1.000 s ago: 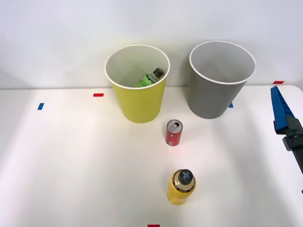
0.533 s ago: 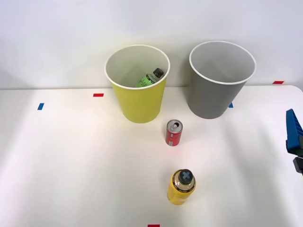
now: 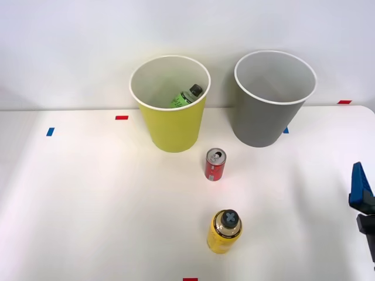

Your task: Put cans in the gray bin, plastic bottles in the light green bin

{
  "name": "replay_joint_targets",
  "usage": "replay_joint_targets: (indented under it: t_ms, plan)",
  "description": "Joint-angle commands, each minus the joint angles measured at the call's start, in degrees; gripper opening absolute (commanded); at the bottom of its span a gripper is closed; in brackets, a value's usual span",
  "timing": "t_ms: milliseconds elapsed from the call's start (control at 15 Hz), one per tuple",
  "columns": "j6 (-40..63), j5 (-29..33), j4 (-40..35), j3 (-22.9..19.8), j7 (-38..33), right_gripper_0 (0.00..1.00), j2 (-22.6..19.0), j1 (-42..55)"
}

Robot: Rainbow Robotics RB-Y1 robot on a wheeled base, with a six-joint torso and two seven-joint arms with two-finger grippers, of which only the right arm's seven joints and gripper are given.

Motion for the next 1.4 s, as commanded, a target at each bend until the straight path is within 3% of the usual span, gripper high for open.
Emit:
replay_joint_targets:
  t_ms: [67, 467, 800, 1400]
  plan:
    - [-9.6, 0.4, 13.2, -1.1, 0.7, 1.0, 0.0, -6.2]
    - [-8.7, 3.2, 13.6, -1.0, 2.3, 1.0, 0.1, -4.0]
    - [-8.7, 15.9, 13.6, -1.5, 0.3, 1.0, 4.2, -3.2]
    - [-14.4, 26.1, 13.6, 4.8, -4.2, 1.0, 5.2, 0.4]
